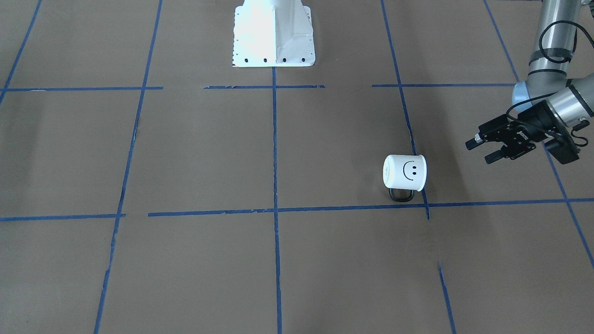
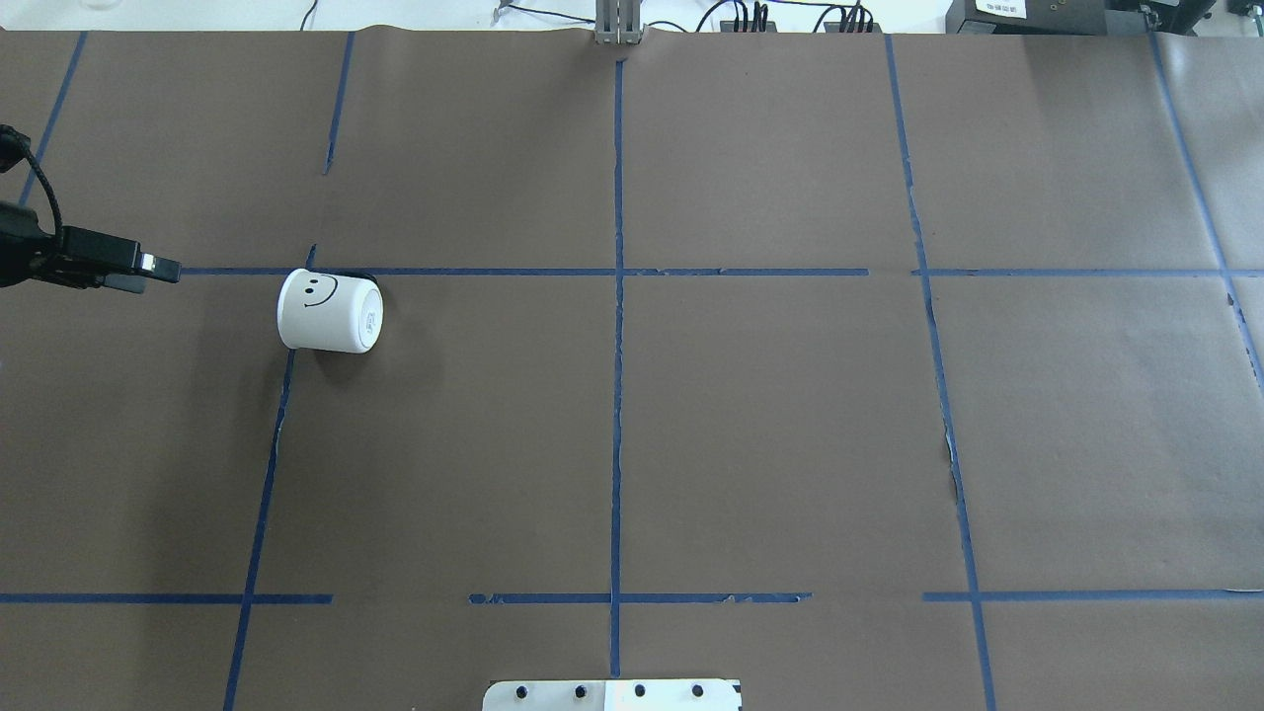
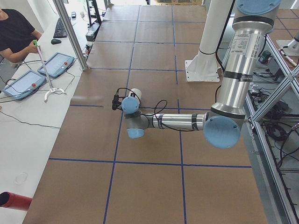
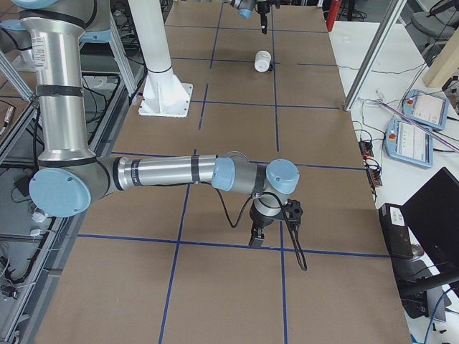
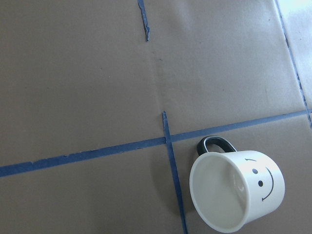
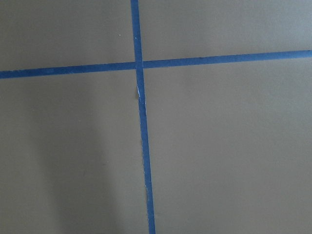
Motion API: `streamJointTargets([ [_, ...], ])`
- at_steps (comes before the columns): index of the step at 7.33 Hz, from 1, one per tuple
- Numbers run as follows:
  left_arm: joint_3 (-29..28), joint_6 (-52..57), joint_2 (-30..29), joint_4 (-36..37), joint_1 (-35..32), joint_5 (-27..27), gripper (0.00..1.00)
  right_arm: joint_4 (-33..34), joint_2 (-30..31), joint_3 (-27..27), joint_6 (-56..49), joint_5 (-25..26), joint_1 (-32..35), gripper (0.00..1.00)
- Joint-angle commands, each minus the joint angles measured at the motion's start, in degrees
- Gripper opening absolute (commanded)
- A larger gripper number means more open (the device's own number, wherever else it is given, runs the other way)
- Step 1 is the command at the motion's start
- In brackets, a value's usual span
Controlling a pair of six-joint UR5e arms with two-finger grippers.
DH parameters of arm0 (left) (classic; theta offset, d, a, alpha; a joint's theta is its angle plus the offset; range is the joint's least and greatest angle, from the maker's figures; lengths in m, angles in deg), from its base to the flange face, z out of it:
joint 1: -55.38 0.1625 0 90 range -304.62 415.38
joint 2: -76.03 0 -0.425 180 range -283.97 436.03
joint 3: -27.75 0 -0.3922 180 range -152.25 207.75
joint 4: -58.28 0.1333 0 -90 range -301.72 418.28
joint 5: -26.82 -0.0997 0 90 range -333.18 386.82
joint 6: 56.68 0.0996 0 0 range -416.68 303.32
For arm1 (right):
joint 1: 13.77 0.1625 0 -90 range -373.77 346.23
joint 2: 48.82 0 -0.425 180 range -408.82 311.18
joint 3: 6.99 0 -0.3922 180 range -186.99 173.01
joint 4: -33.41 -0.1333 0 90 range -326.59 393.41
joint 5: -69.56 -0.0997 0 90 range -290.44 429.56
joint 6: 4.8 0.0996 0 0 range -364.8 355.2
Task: Flip mug
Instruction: 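Move the left gripper toward the open mouth of the sideways white mug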
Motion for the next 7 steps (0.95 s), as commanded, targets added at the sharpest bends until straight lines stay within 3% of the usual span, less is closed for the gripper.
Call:
streamJointTargets([
  [1, 0.07, -12.33, -0.23, -7.91, 5.22, -8.08, 1.00, 0.00, 0.00, 0.00, 0.00, 0.00, 0.00, 1.00],
  [2, -0.01, -14.92, -1.54, -8.90, 7.16, -11.69, 1.00, 0.00, 0.00, 0.00, 0.00, 0.00, 0.00, 1.00],
  [5, -0.88, -17.56, -2.08, -11.18, 8.14, -13.82, 1.00, 0.00, 0.00, 0.00, 0.00, 0.00, 0.00, 1.00],
  [7, -3.51, -22.23, -3.56, -15.14, 11.12, -21.70, 1.00, 0.00, 0.00, 0.00, 0.00, 0.00, 0.00, 1.00],
])
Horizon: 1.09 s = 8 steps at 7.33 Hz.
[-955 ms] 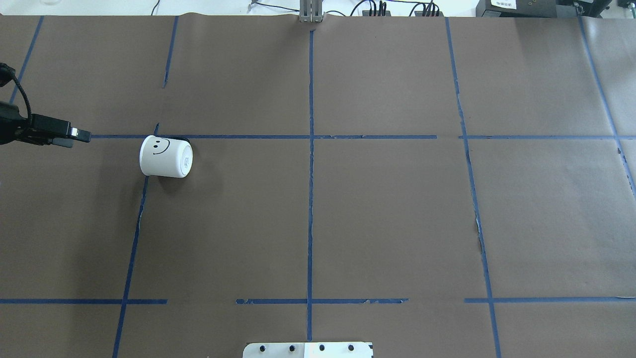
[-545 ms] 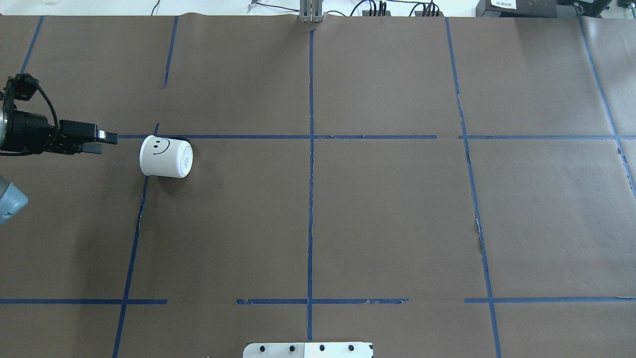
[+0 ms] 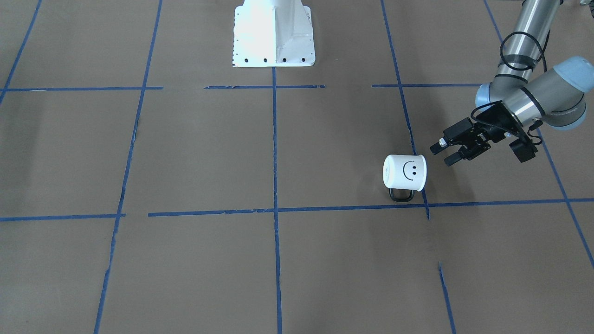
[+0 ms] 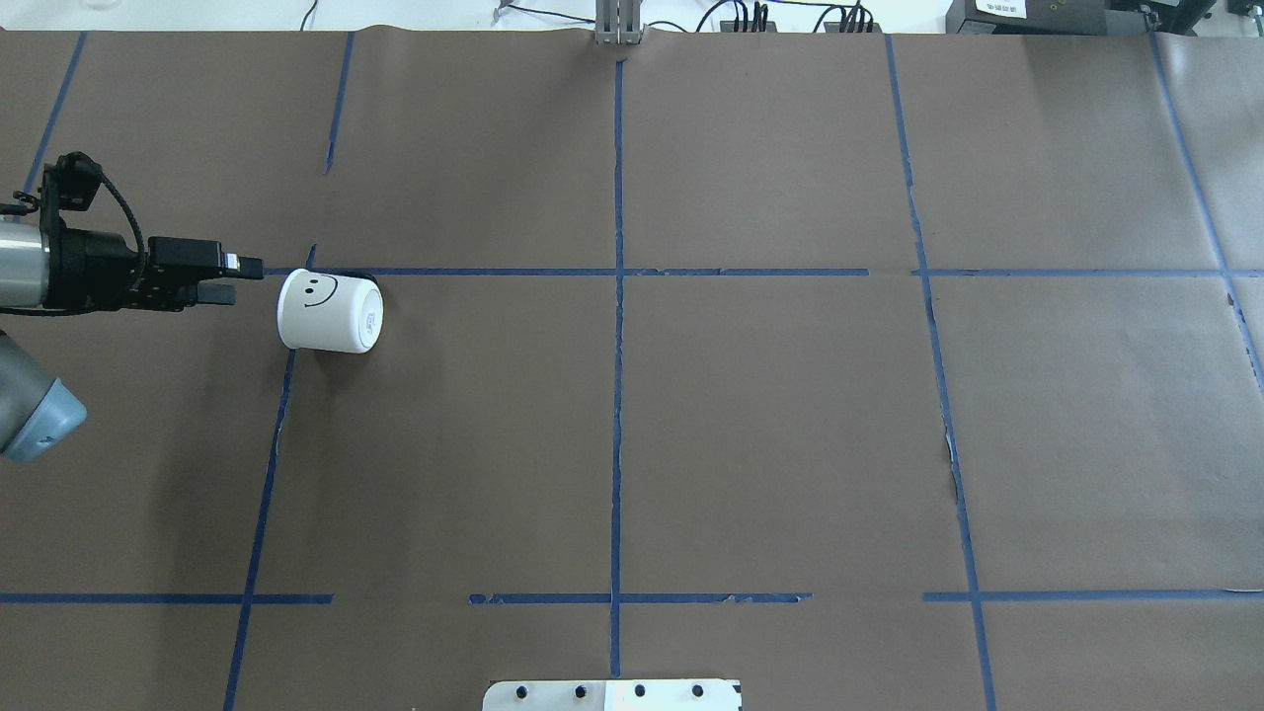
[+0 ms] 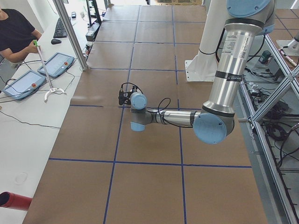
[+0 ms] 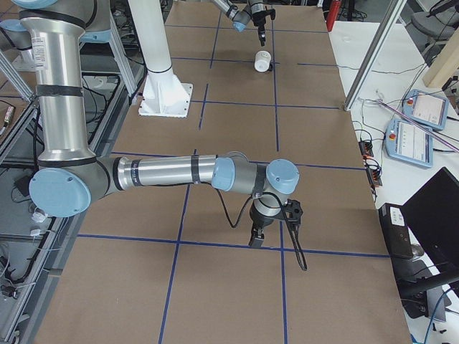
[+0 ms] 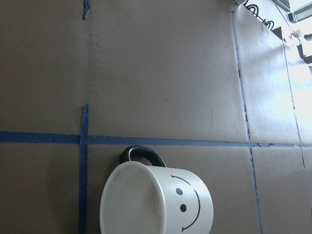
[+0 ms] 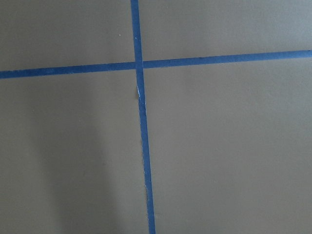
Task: Flip mug
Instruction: 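Move the left gripper toward the open mouth of the sideways white mug, then insert the left gripper into the mug rim and close on it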
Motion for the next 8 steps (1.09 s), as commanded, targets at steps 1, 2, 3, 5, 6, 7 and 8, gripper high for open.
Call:
streamJointTargets([
  [1, -3.06, -2.97, -2.79, -1.90, 3.02, -6.68, 1.00, 0.00, 0.00, 0.00, 0.00, 0.00, 0.00, 1.00],
  [2, -3.51, -3.07, -3.07, -1.98, 3.82, -6.88, 1.00, 0.00, 0.00, 0.00, 0.00, 0.00, 0.00, 1.00],
  [3, -3.78, -3.07, -3.25, -1.90, 4.44, -6.97, 1.00, 0.00, 0.00, 0.00, 0.00, 0.00, 0.00, 1.00],
  [5, -5.09, -3.07, -4.56, -1.90, 5.23, -6.97, 1.00, 0.00, 0.00, 0.00, 0.00, 0.00, 0.00, 1.00],
  [6, -5.10, -3.15, -4.65, -1.90, 5.49, -6.97, 0.92, 0.00, 0.00, 0.00, 0.00, 0.00, 0.00, 1.00],
  [7, -5.10, -3.24, -4.65, -1.90, 5.50, -6.97, 0.75, 0.00, 0.00, 0.00, 0.00, 0.00, 0.00, 1.00],
  [8, -5.10, -3.42, -4.65, -1.90, 5.50, -6.88, 0.58, 0.00, 0.00, 0.00, 0.00, 0.00, 0.00, 1.00],
])
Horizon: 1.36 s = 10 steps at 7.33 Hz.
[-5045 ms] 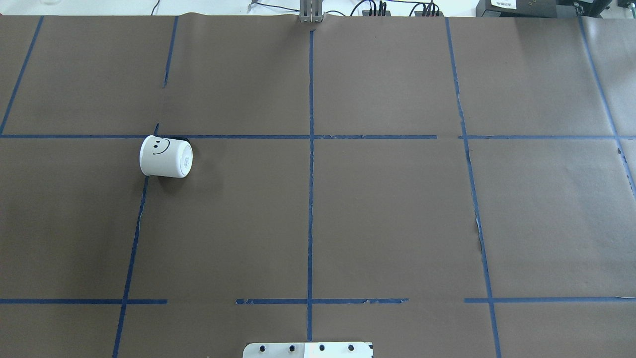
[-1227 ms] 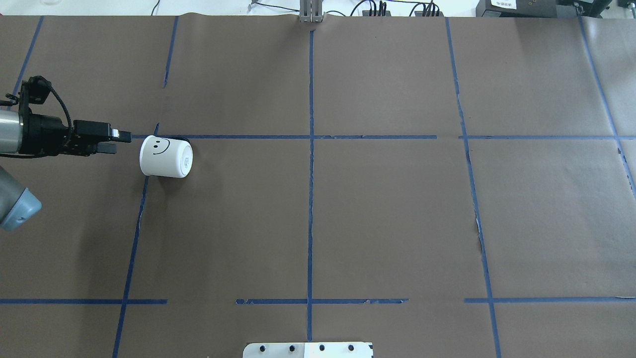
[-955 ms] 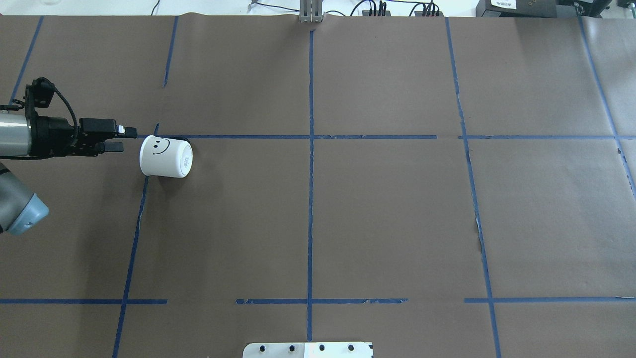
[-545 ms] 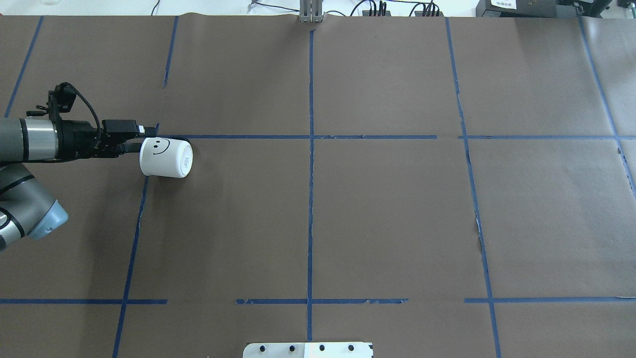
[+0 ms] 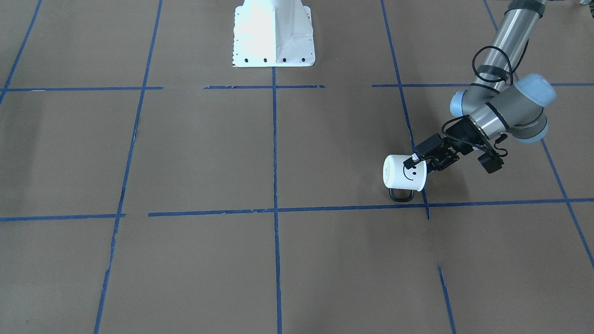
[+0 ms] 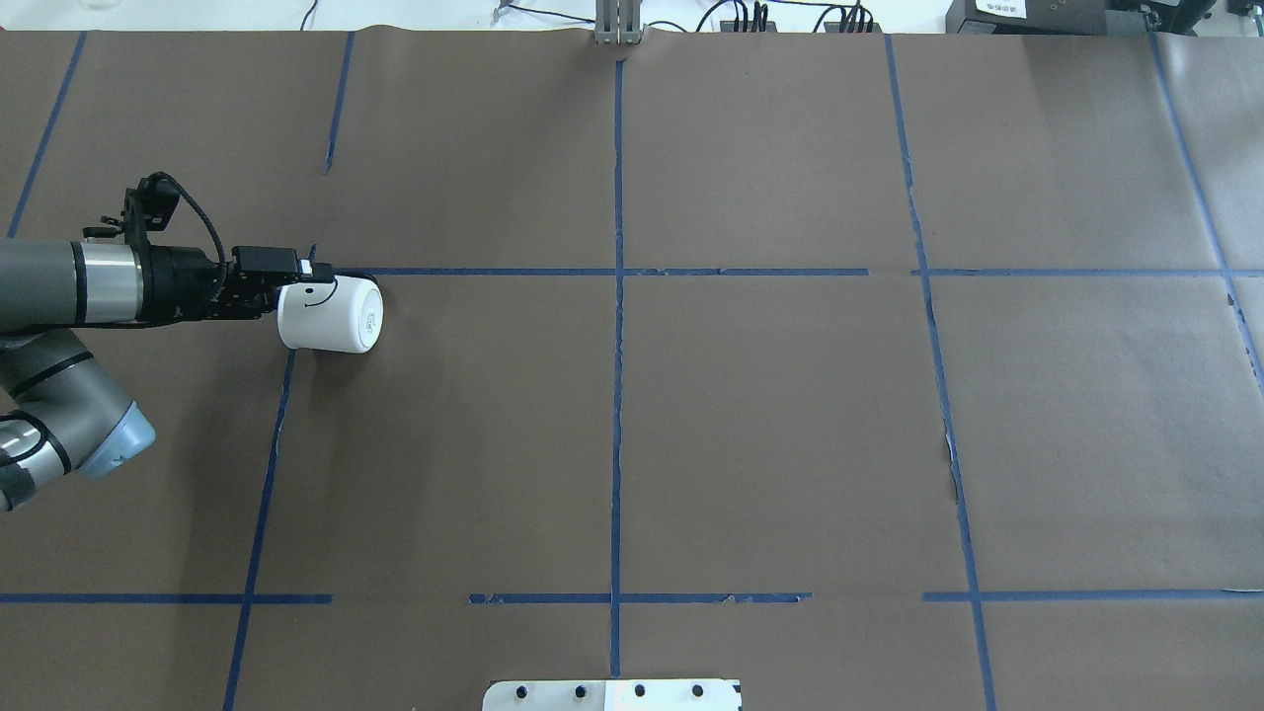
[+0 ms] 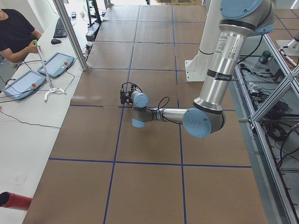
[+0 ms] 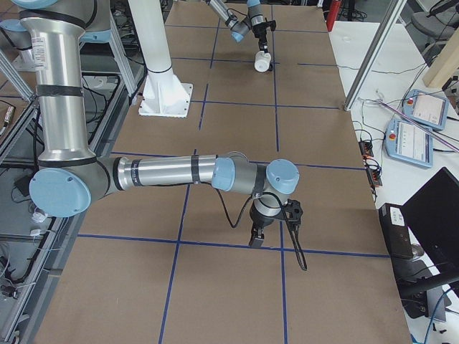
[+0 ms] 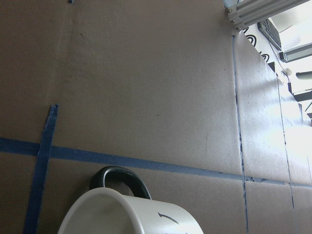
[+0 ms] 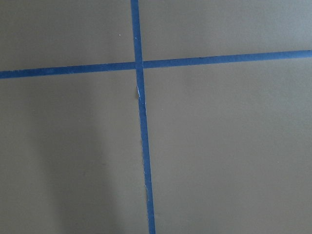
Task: Flip mug
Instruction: 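Insert the left gripper into the mug rim and close on it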
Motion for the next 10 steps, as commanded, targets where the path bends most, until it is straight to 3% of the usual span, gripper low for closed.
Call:
streamJointTargets([
  [1, 0.05, -0.17, -0.13, 0.00, 0.06, 0.06, 0.48, 0.00, 0.00, 0.00, 0.00, 0.00, 0.00, 1.00],
  [10, 2.15, -4.47, -0.92, 0.18, 1.55, 0.24, 0.19, 0.00, 0.00, 0.00, 0.00, 0.00, 0.00, 1.00],
])
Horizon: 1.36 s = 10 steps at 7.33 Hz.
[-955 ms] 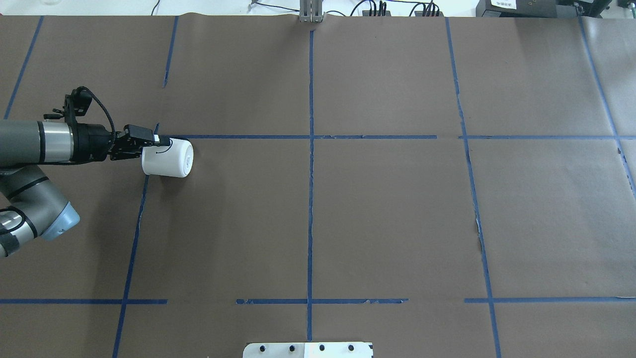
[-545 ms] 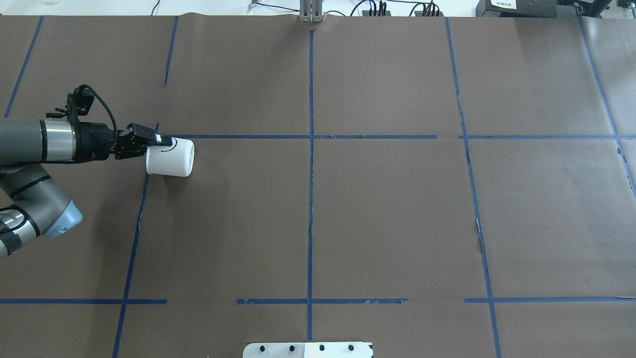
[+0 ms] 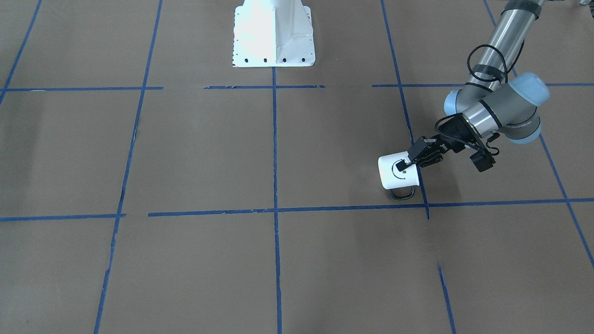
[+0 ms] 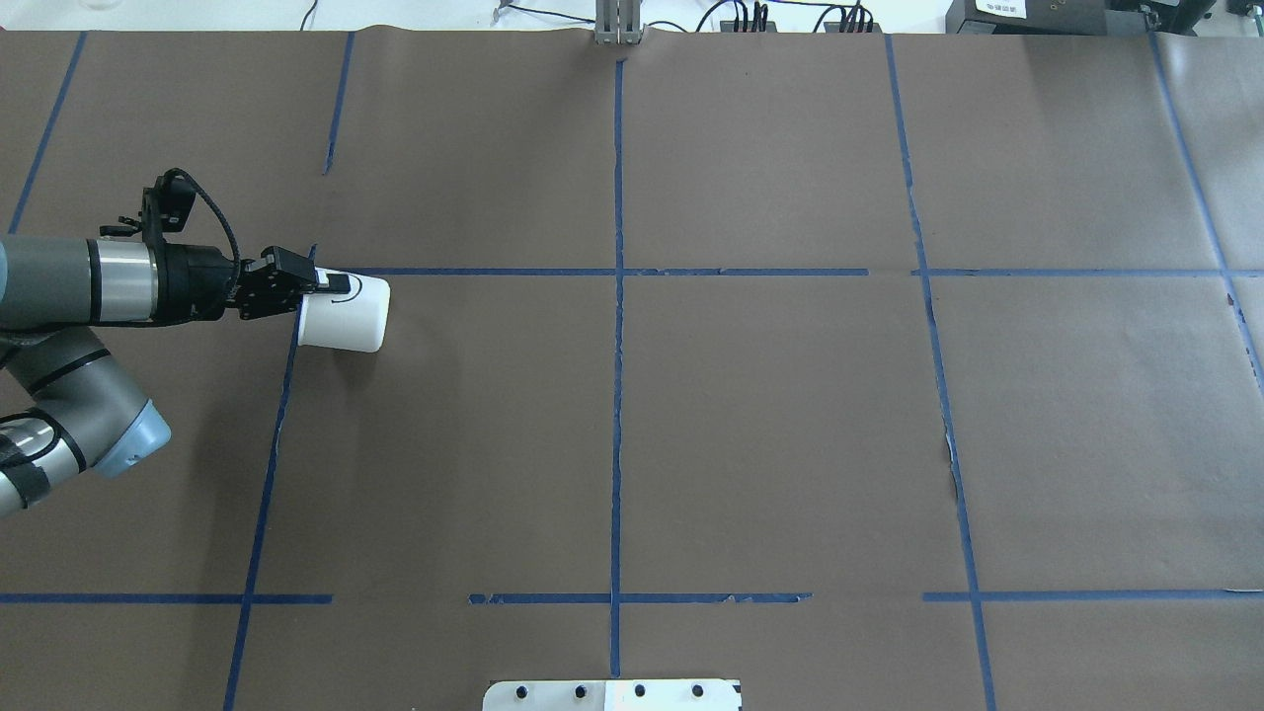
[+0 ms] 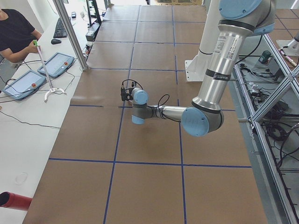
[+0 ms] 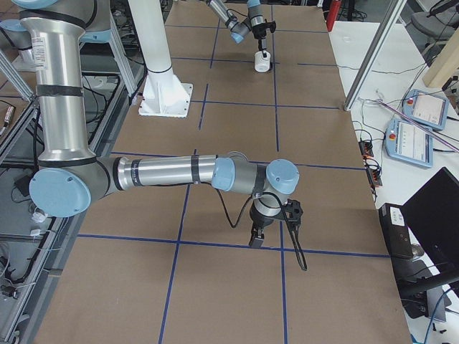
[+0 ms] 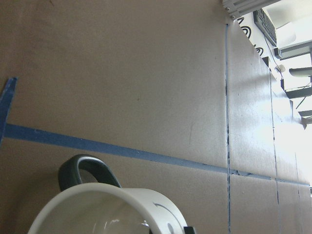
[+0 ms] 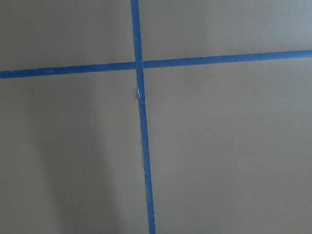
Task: Flip mug
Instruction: 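Insert the left gripper into the mug rim and close on it, then lift the mug with the left gripper and carry it toward the table center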
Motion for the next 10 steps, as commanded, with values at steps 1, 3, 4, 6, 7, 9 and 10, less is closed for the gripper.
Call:
streamJointTargets([
  [1, 0.93, -1.14, 0.00, 0.16, 0.84, -0.08, 0.13, 0.00, 0.00, 0.00, 0.00, 0.00, 0.00, 1.00],
  [3, 1.81, -1.67, -0.09, 0.25, 0.93, -0.08, 0.00, 0.00, 0.00, 0.00, 0.00, 0.00, 0.00, 1.00],
  [4, 2.77, -1.93, 0.00, 0.34, 0.93, -0.08, 0.00, 0.00, 0.00, 0.00, 0.00, 0.00, 0.00, 1.00],
  [6, 4.00, -2.20, -0.44, 0.69, 0.93, 0.19, 0.00, 0.00, 0.00, 0.00, 0.00, 0.00, 0.00, 1.00],
  [7, 5.66, -2.81, -0.87, 3.21, 0.93, 0.27, 0.00, 0.00, 0.00, 0.00, 0.00, 0.00, 0.00, 1.00],
  [9, 11.62, -2.55, -3.32, 17.05, 1.63, 4.02, 0.00, 0.00, 0.00, 0.00, 0.00, 0.00, 0.00, 1.00],
  [10, 14.18, -1.85, -4.82, 24.17, 1.72, 4.66, 0.00, 0.00, 0.00, 0.00, 0.00, 0.00, 0.00, 1.00],
])
